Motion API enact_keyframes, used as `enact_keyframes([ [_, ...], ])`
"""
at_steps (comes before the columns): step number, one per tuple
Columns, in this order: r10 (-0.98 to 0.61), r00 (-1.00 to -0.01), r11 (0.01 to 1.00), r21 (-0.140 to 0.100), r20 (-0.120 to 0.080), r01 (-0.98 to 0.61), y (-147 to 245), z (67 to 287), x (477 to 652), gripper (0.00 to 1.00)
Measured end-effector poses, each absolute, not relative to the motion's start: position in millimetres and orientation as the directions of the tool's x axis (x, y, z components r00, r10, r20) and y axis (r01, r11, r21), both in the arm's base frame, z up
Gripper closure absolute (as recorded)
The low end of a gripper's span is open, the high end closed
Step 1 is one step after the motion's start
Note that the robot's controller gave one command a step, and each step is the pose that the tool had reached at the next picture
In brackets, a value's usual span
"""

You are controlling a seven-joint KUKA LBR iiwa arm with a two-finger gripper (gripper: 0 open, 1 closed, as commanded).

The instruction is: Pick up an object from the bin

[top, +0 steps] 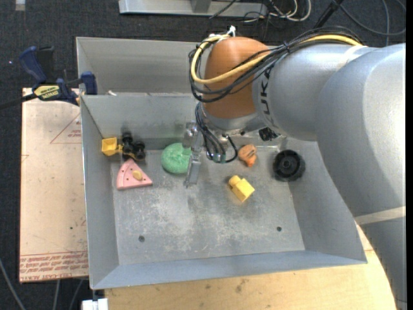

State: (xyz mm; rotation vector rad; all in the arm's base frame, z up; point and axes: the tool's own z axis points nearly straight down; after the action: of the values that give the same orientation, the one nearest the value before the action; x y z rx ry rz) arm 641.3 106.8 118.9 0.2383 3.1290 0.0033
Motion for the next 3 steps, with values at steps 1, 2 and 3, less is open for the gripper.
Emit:
enact_keyframes([
  [1, 0.213, -0.977, 0.977, 0.004, -0.007, 0.213, 113, 76, 635.6, 0.0],
  [2, 0.393, -0.919, 0.92, 0.008, -0.014, 0.393, 123, 75, 638.6, 1.0],
  [3, 0.393, -0.92, 0.92, 0.008, -0.014, 0.393, 123, 75, 638.6, 1.0],
])
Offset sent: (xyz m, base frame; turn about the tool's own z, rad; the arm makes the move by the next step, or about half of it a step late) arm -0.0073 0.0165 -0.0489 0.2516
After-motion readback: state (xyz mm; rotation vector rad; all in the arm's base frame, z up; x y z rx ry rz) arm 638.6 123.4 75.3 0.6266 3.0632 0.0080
